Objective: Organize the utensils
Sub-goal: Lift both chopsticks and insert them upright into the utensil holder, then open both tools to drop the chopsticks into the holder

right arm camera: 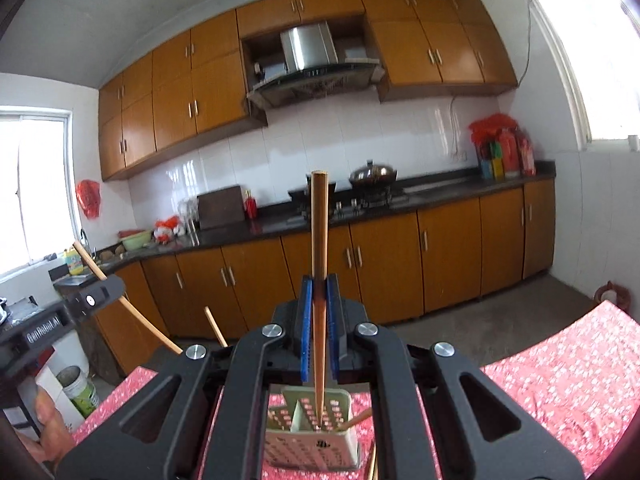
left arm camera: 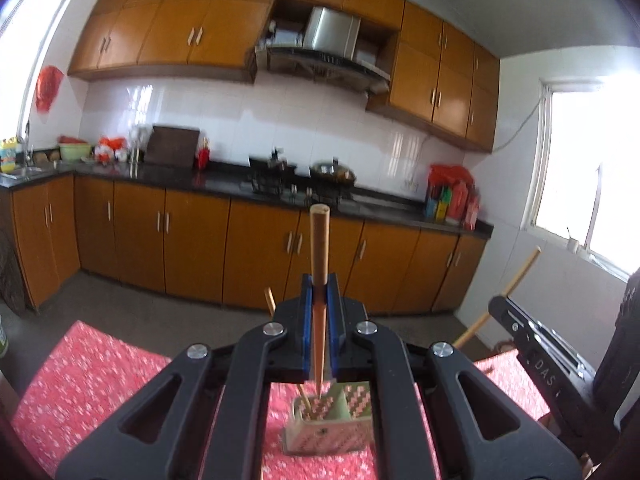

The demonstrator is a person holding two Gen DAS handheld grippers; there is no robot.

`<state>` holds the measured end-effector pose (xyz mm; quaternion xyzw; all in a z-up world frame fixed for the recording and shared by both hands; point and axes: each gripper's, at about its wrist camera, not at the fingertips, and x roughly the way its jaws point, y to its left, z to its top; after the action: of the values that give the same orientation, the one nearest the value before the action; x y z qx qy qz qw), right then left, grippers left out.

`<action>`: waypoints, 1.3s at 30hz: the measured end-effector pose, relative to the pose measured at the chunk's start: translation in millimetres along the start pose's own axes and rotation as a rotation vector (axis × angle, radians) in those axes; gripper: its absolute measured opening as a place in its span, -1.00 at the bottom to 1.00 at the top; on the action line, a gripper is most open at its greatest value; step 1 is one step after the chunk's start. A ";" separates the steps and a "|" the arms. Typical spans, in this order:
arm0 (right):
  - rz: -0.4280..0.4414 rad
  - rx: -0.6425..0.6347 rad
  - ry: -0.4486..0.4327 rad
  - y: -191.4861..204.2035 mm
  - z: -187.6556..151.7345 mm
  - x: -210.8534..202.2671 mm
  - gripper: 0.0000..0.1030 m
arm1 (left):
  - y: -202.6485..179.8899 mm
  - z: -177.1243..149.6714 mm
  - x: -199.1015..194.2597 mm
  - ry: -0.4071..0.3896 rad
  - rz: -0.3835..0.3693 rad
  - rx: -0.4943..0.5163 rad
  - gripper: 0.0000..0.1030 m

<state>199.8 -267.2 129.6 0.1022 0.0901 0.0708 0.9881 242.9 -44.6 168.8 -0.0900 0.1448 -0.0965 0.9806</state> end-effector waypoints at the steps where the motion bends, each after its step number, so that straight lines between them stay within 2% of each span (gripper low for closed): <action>1: 0.000 0.002 0.009 -0.7 -2.5 1.9 -0.85 | 1.2 -4.1 3.8 0.014 -0.002 -0.003 -0.85; 8: -0.006 0.015 0.066 -7.2 -11.6 8.1 -0.82 | 7.9 -25.4 22.3 0.093 -0.004 -0.011 -0.85; 10: -0.010 0.020 0.081 -9.0 -12.1 9.3 -0.63 | 9.6 -26.9 23.6 0.100 0.000 -0.010 -0.81; 11: -0.018 0.028 0.084 -11.2 -12.3 7.6 -0.35 | 10.7 -27.6 22.8 0.100 0.004 -0.007 -0.76; 12: -0.023 0.032 0.081 -11.0 -11.6 6.6 -0.27 | 12.6 -28.4 19.9 0.098 0.007 -0.005 -0.73; 14: -0.031 0.035 0.072 -13.4 -9.3 1.0 -0.27 | 13.8 -27.7 16.6 0.092 0.018 -0.001 -0.61; 20: -0.057 0.031 0.057 -21.7 -4.8 -26.1 -0.27 | 24.8 -24.4 -2.7 0.081 0.052 -0.019 -0.55; 25: -0.098 0.042 0.105 -38.9 -24.3 -51.2 -0.27 | 43.3 -34.2 -31.8 0.082 0.107 -0.014 -0.52; 27: -0.117 0.057 0.152 -48.5 -40.2 -55.7 -0.27 | 54.4 -47.3 -41.8 0.096 0.143 -0.013 -0.45; 29: -0.142 0.066 0.243 -57.9 -69.2 -54.1 -0.27 | 65.3 -65.1 -47.6 0.125 0.171 -0.014 -0.40; 31: -0.150 0.066 0.328 -64.0 -96.4 -47.8 -0.27 | 77.4 -91.7 -47.5 0.184 0.204 -0.002 -0.40; 32: -0.156 0.070 0.397 -68.4 -117.7 -40.7 -0.28 | 82.3 -105.0 -46.0 0.214 0.220 0.006 -0.40; 33: -0.153 0.078 0.445 -70.5 -131.2 -36.0 -0.35 | 87.8 -122.9 -42.7 0.256 0.239 0.018 -0.40; 36: -0.110 0.118 0.594 -73.2 -177.3 -20.0 -0.58 | 102.3 -163.2 -37.2 0.360 0.243 0.015 -0.40; 39: -0.082 0.129 0.664 -67.2 -201.0 -9.6 -0.61 | 112.9 -191.7 -33.9 0.438 0.228 -0.008 -0.40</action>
<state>160.0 -295.8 -76.8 0.1324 0.4154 0.0547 0.8983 171.7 43.2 -25.9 -0.0540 0.3637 -0.0020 0.9300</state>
